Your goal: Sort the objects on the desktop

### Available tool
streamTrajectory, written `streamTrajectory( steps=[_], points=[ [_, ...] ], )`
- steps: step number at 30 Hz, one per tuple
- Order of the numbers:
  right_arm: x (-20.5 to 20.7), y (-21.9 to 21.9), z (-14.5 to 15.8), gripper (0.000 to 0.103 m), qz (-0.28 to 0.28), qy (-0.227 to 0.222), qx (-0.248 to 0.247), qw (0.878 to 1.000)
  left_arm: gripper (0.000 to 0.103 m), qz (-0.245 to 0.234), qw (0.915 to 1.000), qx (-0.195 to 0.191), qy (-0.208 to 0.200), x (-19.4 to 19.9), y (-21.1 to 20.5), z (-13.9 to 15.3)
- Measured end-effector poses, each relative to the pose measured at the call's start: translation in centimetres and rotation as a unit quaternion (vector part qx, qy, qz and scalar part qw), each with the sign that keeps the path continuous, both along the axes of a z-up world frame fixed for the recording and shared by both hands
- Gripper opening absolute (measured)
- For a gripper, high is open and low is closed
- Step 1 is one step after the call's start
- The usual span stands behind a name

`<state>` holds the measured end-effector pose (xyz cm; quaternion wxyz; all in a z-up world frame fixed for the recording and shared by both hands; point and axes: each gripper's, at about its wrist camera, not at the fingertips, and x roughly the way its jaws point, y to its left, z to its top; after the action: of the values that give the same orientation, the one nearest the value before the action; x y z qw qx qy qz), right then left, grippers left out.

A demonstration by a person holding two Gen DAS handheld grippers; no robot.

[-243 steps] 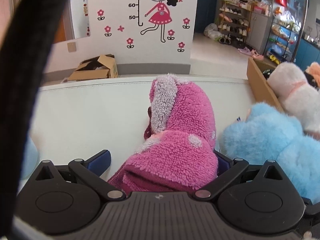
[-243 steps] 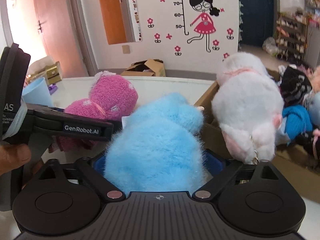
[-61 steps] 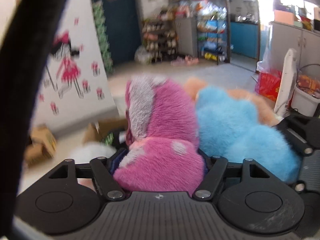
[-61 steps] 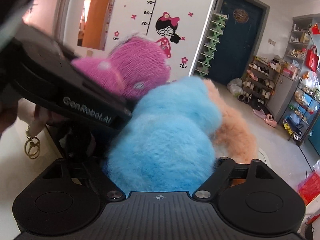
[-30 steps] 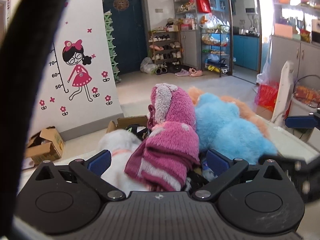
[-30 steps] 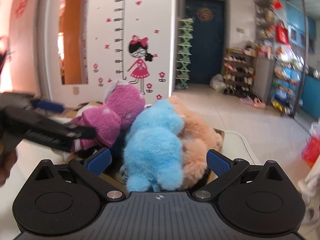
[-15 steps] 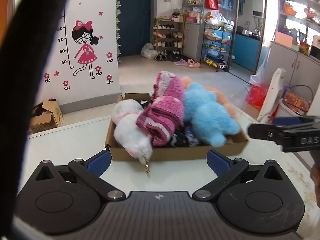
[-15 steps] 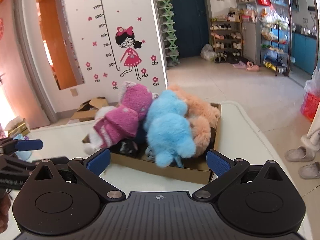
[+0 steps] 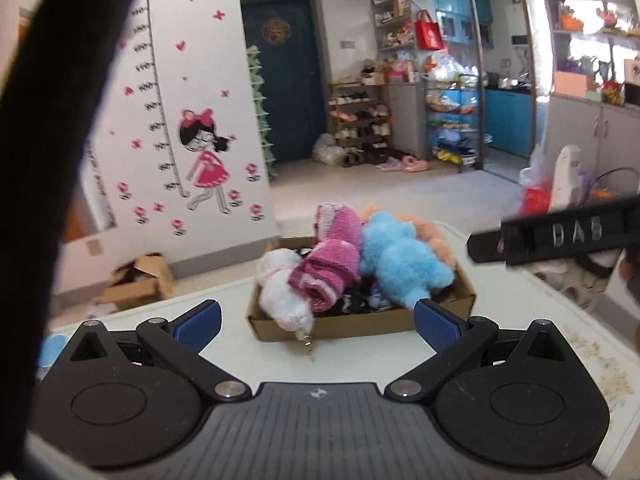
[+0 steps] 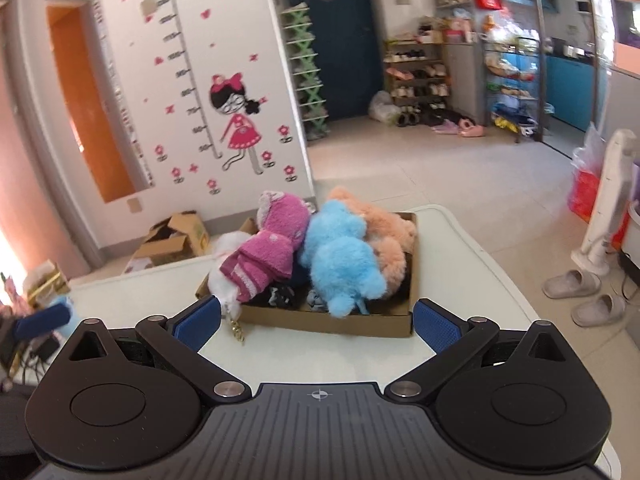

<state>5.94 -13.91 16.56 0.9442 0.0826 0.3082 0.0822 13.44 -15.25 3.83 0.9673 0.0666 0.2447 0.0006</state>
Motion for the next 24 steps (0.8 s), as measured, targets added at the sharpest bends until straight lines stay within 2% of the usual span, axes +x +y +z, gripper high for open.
streamTrajectory(
  steps=[3, 6, 10, 13, 18, 24],
  points=[
    [-0.3, -0.5, 0.0, 0.103, -0.009, 0.012, 0.008, 1.000, 0.102, 0.009, 0.9993, -0.034, 0.009, -0.3, 0.5, 0.3],
    [-0.6, -0.9, 0.1, 0.103, -0.016, 0.013, 0.012, 1.000, 0.102, 0.036, 0.9985, -0.040, 0.006, -0.2, 1.0, 0.4],
    [-1.0, -0.5, 0.3, 0.103, -0.015, 0.011, 0.000, 1.000, 0.102, 0.027, 0.9969, -0.069, 0.026, 0.0, 1.6, 0.3],
    [-1.4, 0.2, 0.4, 0.103, -0.013, 0.005, -0.011, 1.000, 0.102, 0.030, 0.9971, -0.062, 0.032, -0.1, 1.2, 0.0],
    [-1.6, 1.2, 0.6, 0.103, -0.005, 0.002, -0.027, 1.000, 0.102, 0.030, 0.9990, -0.031, 0.013, -1.1, 0.5, 0.2],
    [-1.6, 1.6, 1.0, 0.103, 0.000, -0.003, -0.029, 1.000, 0.102, 0.024, 0.9981, -0.055, 0.015, -1.3, 0.6, 0.5]
  ],
)
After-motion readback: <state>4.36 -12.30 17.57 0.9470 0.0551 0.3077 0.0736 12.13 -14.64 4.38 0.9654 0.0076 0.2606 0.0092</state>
